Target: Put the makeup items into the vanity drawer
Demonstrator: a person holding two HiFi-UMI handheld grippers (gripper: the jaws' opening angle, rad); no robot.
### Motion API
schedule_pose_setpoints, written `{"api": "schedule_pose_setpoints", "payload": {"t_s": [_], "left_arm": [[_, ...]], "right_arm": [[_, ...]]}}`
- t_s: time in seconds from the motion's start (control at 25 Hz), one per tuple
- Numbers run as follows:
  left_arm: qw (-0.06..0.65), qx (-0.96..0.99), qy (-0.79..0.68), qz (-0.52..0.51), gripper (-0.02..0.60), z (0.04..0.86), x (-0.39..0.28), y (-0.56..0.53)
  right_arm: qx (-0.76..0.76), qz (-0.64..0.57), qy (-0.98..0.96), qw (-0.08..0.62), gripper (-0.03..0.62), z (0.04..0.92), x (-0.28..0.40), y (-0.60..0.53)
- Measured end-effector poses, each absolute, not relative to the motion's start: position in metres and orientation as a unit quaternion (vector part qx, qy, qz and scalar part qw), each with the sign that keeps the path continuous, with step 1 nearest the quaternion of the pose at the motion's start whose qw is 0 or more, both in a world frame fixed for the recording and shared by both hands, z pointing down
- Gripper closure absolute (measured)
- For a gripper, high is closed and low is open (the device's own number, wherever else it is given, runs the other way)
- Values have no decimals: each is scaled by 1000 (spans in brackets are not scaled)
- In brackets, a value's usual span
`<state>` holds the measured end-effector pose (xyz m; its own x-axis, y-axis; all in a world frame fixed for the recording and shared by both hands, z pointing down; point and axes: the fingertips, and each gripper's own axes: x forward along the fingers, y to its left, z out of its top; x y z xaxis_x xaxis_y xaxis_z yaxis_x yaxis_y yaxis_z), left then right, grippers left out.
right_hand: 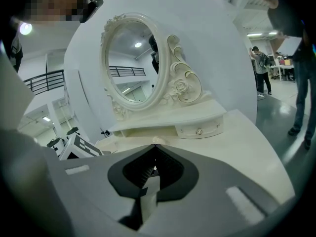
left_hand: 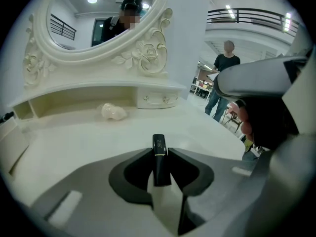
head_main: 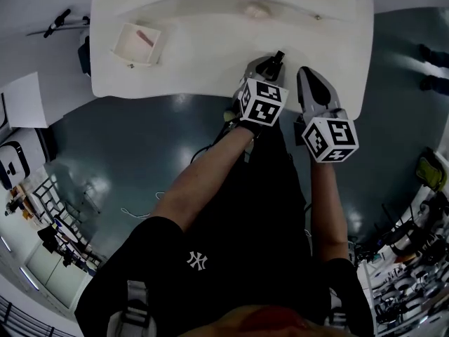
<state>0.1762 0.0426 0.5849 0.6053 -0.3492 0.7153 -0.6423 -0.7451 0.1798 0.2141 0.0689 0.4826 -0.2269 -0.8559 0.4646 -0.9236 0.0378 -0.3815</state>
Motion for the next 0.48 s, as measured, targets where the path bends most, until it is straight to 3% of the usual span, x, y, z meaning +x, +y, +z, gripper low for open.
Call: {"api": "schedule_pose_setpoints", "payload": {"t_s": [0.48], "left_arm": [[217, 863, -352, 290, 482, 527, 122, 14]], "right_arm": [[570, 283, -769, 55, 572, 450, 161, 40]]}}
